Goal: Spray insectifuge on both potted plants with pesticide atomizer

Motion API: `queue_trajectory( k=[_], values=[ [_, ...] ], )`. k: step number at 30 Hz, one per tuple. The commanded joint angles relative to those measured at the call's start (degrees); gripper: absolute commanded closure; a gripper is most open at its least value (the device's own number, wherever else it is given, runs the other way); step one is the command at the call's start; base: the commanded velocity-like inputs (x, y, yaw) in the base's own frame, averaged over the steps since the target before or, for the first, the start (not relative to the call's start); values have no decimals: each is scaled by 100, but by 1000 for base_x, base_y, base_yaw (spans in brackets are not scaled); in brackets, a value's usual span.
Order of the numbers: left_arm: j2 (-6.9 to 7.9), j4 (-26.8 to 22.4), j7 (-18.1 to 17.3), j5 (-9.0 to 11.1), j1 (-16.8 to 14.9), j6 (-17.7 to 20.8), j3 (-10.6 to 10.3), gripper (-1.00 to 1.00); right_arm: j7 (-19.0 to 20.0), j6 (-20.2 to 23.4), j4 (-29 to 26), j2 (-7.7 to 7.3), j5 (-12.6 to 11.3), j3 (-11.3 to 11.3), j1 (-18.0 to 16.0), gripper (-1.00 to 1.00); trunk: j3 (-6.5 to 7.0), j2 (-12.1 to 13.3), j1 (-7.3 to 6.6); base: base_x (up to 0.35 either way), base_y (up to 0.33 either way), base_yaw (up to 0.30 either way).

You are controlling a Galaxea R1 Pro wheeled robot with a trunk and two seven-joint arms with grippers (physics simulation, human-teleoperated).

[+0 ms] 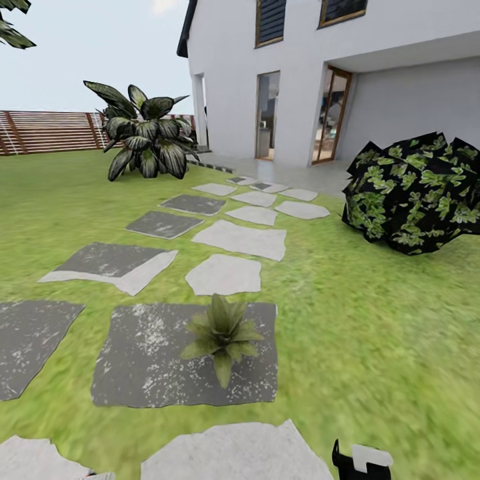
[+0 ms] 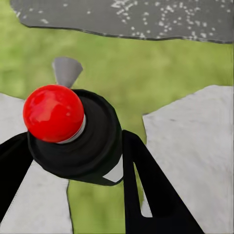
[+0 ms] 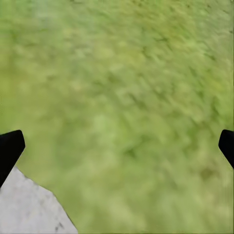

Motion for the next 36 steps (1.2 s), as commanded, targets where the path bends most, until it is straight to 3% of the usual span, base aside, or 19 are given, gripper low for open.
queue_trajectory(
  k=[1, 4, 5, 6, 7, 8, 9, 10, 13, 14, 15, 16, 18, 20, 21, 23, 25, 29, 36],
  values=[
    [1, -21, -52, -49, -4, -18, 37, 100, -18, -12, -1, -3, 65, -32, -4, -100, -5, -2, 1, 85, 6, 0],
    [3, -78, -110, -152, -30, 1, -54, 100, -11, -11, -41, -9, 73, 186, -4, -100, -5, -2, 1, 33, 2, 0],
    [13, -92, -180, -314, -57, 3, -196, 100, 27, -14, -90, -16, 75, 412, -4, -100, -5, -2, 1, 9, 1, 0],
    [22, -97, -281, -498, -65, 2, -370, 100, 88, -16, -172, -19, 90, 603, -4, -100, -5, -2, 1, 6, 0, 0],
    [39, -124, -495, -832, -86, 1, -706, 100, 252, -18, -359, -30, 159, 955, -4, -100, -5, -2, 1, 3, 0, 0],
    [53, -197, -666, -1039, -97, -2, -921, 100, 427, -19, -507, -42, 229, 1205, -4, -100, -5, -2, 1, 2, 0, 0],
    [69, -413, -976, -1272, -131, -3, -1181, 100, 792, -16, -719, -75, 336, 1524, -4, -100, -5, -2, 1, 0, 0, 0],
    [77, -605, -1264, -1386, -167, 19, -1304, 100, 1088, -14, -852, -109, 395, 1670, -4, -100, -5, -2, 1, 0, 0, 0],
    [112, -1197, -2915, -1764, -385, 177, -1572, 100, 2221, 40, -1315, -195, 603, 1889, -4, -100, -5, -2, 1, 0, 0, 0],
    [150, -1348, -3765, -1985, -570, 311, -1614, 100, 2671, 169, -1477, -210, 766, 1918, -4, -100, -5, -2, 1, 0, 0, 0],
    [173, -1415, -4282, -2145, -703, 400, -1628, 100, 2962, 305, -1562, -216, 930, 1929, -9, -100, -5, -2, 1, 0, 0, 0],
    [193, -1476, -4898, -2348, -910, 488, -1639, 100, 3385, 534, -1682, -221, 1240, 1938, -24, -100, -5, -2, 1, 0, 0, 0],
    [185, -1521, -5492, -2607, -1207, 541, -1680, 100, 4018, 809, -1935, -223, 1761, 1940, -106, -100, -5, -2, 1, 0, 0, 0],
    [163, -1537, -5708, -2898, -1413, 580, -1770, 100, 4503, 938, -2142, -204, 2012, 1941, -200, -100, -5, -2, 1, 0, 0, 0],
    [136, -1536, -5847, -3169, -1598, 668, -1853, 100, 4902, 1007, -2265, -181, 2102, 1944, -259, -100, -5, -2, 1, 0, 0, 0],
    [99, -1537, -6170, -3624, -1844, 1008, -1930, 100, 5612, 1076, -2487, -158, 2163, 1947, -315, -100, -5, -2, 1, 0, 0, 0],
    [-2, -1563, -6381, -3882, -1947, 1309, -1963, 100, 6169, 1101, -2714, -146, 2163, 1948, -342, -100, -5, -2, 1, 0, 0, 0],
    [-213, -1581, -6485, -4238, -1987, 1504, -2203, 100, 6511, 1113, -2860, -33, 2149, 1950, -354, -100, -5, -2, 1, 0, 0, 0],
    [-255, -1589, -6442, -4305, -1991, 1471, -2267, 100, 6694, 1122, -2874, 138, 2161, 1965, -355, -100, -5, -2, 1, 0, 0, 0]
  ],
)
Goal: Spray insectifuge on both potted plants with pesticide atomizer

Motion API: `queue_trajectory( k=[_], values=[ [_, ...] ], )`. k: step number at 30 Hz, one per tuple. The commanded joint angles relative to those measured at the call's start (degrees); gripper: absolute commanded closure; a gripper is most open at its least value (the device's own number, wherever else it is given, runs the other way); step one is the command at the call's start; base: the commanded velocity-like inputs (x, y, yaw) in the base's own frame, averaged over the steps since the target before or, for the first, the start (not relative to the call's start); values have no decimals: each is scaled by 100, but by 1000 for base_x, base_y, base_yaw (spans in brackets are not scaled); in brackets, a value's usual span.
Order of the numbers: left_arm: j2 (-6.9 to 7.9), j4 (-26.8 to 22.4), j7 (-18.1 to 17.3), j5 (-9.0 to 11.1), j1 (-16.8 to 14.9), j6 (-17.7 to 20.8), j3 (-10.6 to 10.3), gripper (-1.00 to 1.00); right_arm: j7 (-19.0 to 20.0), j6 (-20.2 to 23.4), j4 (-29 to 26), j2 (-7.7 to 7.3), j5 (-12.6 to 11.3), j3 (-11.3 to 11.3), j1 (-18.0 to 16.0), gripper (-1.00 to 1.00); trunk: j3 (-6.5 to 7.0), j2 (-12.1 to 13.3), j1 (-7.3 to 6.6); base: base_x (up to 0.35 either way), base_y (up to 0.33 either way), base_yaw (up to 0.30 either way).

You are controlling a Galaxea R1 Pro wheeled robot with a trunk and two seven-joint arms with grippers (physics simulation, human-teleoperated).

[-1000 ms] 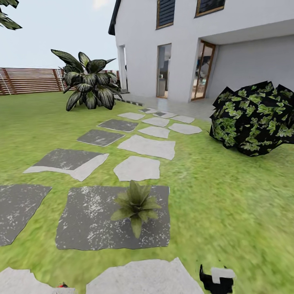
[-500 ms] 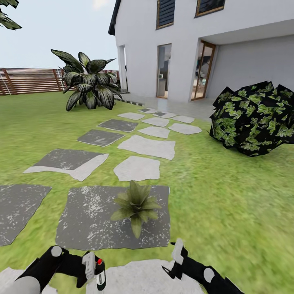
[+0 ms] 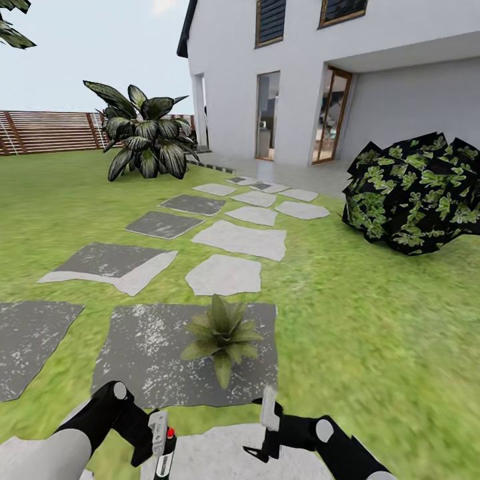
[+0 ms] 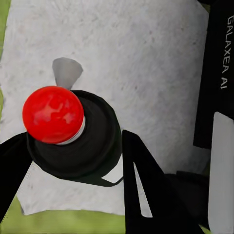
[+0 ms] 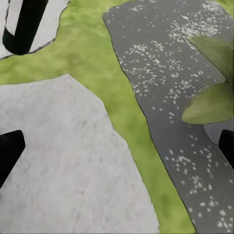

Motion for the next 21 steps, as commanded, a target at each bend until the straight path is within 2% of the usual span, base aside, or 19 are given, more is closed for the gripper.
queue_trajectory(
  k=[1, 2, 3, 4, 5, 6, 9, 11, 14, 18, 21],
  values=[
    [-12, -5, 21, -55, -3, -74, -75, 100, 58, -31, -2, 54, 55, -7, -2, -100, -5, -2, -1, 0, 0, 0],
    [-17, -6, 75, -55, -3, -80, -162, 100, 73, -31, -2, 70, 54, -7, -2, -100, -5, -2, -1, 0, 0, 0],
    [-54, -6, 320, -50, 2, -87, -350, 100, 90, -30, -7, 94, 54, -7, -2, 100, -5, -2, -1, 0, 0, 0],
    [-98, -6, 518, -48, 6, -94, -474, 100, 101, -30, -13, 111, 52, -7, -2, 100, -5, -2, -1, 0, 0, 0],
    [-334, -6, 771, -52, 23, -97, -749, 100, 251, -30, -26, 235, 60, -6, -2, 100, -5, -2, -1, 0, 0, 0],
    [-370, -6, 797, -53, 36, -98, -771, 100, 274, -30, -31, 257, 61, -6, -2, 100, -5, -2, -1, 0, 0, 0],
    [-402, 1, 1160, -47, 63, -136, -790, 100, 300, -30, -147, 295, 51, -6, -2, 100, -5, -2, -1, 0, 0, 0],
    [-406, 2, 1240, -38, 66, -324, -787, 100, 303, -30, -226, 398, 49, -7, -2, 100, -5, -2, -1, 0, 0, 0],
    [-404, 2, 1265, -3, 67, -492, -778, 100, 304, -29, -243, 455, 52, -7, -2, 100, -5, -2, -1, 0, 0, 0],
    [-399, 39, 1252, 22, 67, -829, -776, 100, 304, -27, -247, 465, 56, -7, -2, 100, -5, -2, -1, 0, 0, 0],
    [-399, 73, 1222, 32, 67, -943, -774, 100, 297, -26, -247, 464, 64, -7, -2, 100, -5, -2, -1, 0, 0, 0]
  ],
)
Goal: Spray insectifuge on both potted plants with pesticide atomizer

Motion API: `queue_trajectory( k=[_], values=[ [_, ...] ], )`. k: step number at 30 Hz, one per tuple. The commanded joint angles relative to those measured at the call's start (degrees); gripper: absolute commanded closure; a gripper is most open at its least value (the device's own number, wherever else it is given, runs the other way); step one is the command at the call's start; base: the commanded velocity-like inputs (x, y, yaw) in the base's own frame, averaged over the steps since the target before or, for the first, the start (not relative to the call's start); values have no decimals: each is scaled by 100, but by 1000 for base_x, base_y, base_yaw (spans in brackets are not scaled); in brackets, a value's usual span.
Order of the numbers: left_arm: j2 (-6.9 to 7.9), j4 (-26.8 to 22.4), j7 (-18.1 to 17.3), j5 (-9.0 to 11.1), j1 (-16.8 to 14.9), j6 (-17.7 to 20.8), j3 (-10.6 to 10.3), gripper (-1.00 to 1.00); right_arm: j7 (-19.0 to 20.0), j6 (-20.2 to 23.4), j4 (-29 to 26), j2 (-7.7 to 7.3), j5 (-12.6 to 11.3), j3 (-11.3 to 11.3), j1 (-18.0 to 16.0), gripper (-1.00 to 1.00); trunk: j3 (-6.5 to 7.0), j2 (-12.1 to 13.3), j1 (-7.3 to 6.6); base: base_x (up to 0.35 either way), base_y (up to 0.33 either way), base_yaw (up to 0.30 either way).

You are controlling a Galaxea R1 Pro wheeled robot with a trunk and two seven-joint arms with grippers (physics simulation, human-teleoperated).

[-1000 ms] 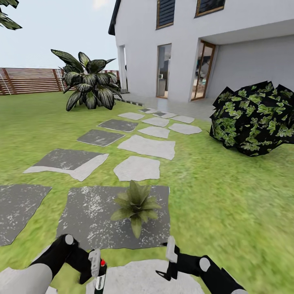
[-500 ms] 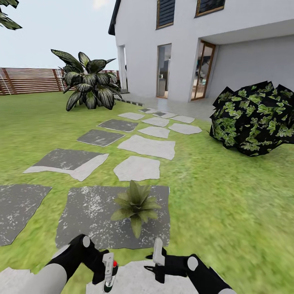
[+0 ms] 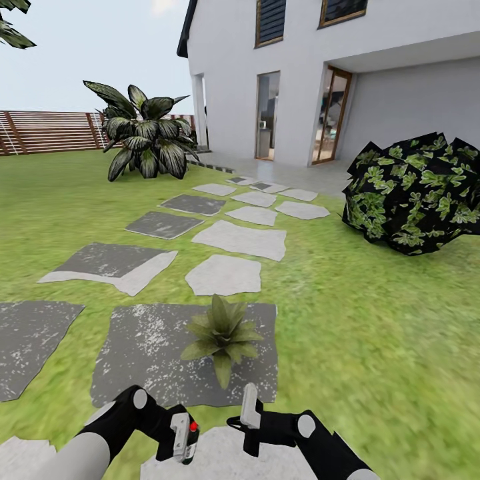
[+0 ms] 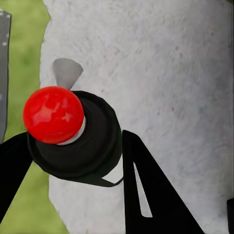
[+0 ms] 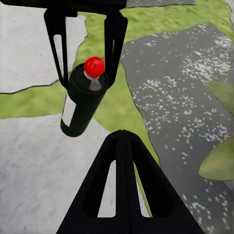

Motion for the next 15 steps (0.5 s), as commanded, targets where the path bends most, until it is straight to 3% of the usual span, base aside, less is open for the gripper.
queue_trajectory(
  k=[1, 4, 9, 10, 15],
  values=[
    [1, 1, -15, -17, -3, -33, -7, 100, -2, -27, -5, 1, 49, -6, -2, 100, -5, -2, -1, 0, 0, 0],
    [-25, 12, -30, -4, -9, -45, -2, 100, -3, -29, 0, 1, 58, -6, -2, 100, -5, -2, -1, 0, 0, 0],
    [-244, 23, -63, 1, -10, -51, -4, 100, -3, -30, 4, -1, 62, -6, -2, 100, -5, -2, -1, 0, 0, 0],
    [-340, 19, -207, 1, -17, -53, -2, 100, -6, -30, 8, 1, 62, -6, -2, 100, -5, -2, -1, 0, 0, 0],
    [-412, 20, -346, 10, -19, -157, 1, 100, -11, -30, 11, 1, 62, -6, -2, 100, -5, -2, -1, 0, 0, 0]
  ],
)
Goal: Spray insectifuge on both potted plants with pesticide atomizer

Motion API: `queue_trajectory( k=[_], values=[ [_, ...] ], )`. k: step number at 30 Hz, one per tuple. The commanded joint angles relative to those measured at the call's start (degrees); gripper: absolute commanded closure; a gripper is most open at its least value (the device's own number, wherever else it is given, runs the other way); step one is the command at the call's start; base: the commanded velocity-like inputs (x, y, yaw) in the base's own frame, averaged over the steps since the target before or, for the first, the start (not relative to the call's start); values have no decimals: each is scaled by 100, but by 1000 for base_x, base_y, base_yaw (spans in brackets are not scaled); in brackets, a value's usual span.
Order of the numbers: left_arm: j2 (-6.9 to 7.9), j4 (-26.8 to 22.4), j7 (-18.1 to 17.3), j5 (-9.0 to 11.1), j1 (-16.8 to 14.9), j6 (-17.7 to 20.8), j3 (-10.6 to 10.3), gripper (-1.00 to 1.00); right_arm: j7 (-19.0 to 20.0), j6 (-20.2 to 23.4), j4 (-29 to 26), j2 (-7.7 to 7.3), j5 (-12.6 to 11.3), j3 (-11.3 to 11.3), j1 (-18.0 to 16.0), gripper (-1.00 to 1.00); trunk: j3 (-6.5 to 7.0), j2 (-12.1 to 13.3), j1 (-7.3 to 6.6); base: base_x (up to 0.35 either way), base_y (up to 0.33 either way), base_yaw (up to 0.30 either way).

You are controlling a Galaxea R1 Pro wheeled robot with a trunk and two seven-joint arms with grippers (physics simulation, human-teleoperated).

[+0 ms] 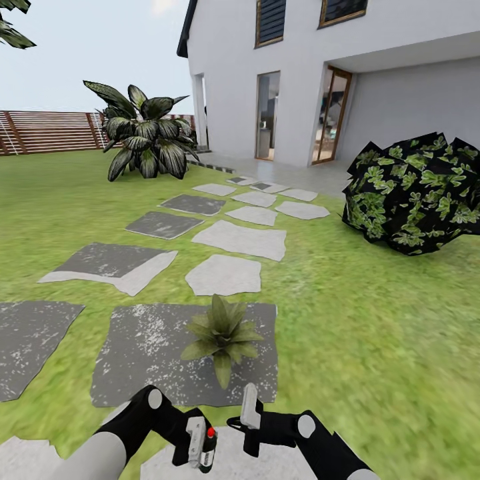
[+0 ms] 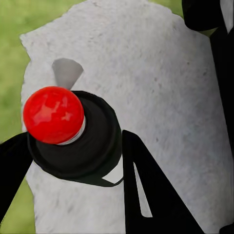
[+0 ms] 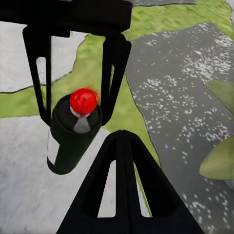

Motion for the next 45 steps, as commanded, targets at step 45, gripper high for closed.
queue_trajectory(
  k=[45],
  values=[
    [-18, -9, -77, 933, -7, -158, 24, 100, -2, -26, 2, 0, 46, -10, -2, 100, -5, -2, -1, 0, 0, 0]
  ],
)
